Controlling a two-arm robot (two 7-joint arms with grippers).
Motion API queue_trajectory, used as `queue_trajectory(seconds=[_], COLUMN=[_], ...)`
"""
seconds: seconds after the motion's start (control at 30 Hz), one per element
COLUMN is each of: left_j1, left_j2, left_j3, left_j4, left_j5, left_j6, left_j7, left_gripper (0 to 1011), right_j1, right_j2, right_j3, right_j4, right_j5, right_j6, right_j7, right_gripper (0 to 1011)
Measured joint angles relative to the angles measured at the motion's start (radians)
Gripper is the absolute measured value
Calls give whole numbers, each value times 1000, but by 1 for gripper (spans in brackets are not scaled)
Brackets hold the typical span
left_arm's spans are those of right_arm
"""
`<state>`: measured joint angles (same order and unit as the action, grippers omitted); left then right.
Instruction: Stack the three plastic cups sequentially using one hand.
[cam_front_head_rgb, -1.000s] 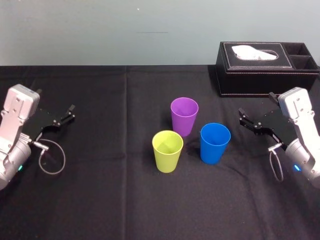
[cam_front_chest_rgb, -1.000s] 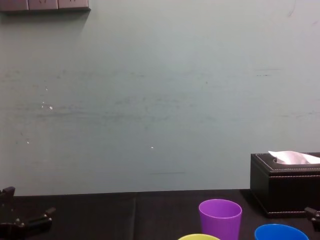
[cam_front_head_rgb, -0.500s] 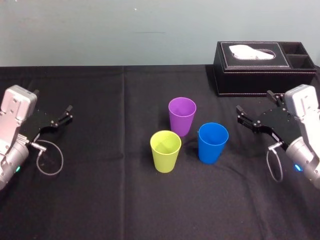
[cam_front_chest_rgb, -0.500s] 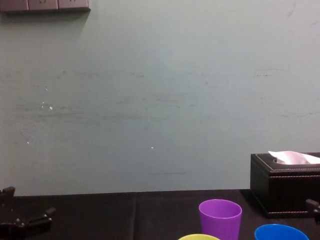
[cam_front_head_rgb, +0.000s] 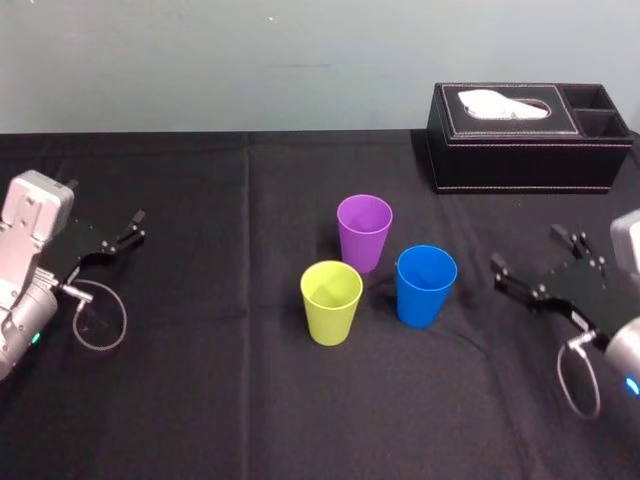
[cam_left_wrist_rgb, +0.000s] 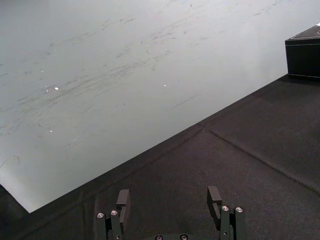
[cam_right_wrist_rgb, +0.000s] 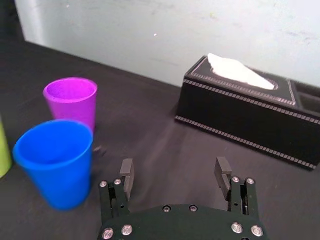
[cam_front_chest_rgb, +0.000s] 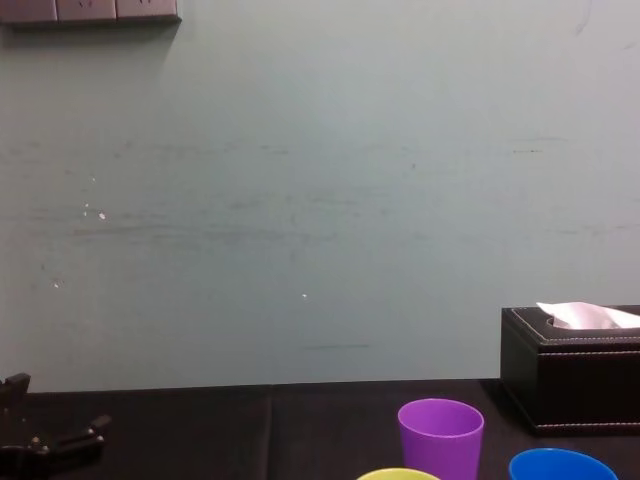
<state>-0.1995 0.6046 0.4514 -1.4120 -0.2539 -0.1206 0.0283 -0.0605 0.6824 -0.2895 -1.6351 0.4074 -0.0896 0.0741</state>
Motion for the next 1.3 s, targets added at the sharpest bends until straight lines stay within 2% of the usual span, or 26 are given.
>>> queue_trajectory(seconds=[0.27, 0.5, 0.87, 1.3], left_j1=[0, 0, 0, 0], left_j2=[0, 0, 0, 0], left_j3=[0, 0, 0, 0], left_j4=[0, 0, 0, 0], left_j5=[0, 0, 0, 0], left_j6=[0, 0, 0, 0], left_j7=[0, 0, 0, 0], left_gripper=[1011, 1011, 1011, 1011], right_j1=[-90, -118, -90, -22], right_j2=[23, 4, -60, -136], right_j3=[20, 13, -16, -33], right_j4=[-46, -55, -43, 17], right_j5=[17, 42, 39, 7], right_j6=[-4, -30, -40, -15], right_j7=[46, 113, 169, 195], right_gripper=[1003, 1003, 1003, 1003])
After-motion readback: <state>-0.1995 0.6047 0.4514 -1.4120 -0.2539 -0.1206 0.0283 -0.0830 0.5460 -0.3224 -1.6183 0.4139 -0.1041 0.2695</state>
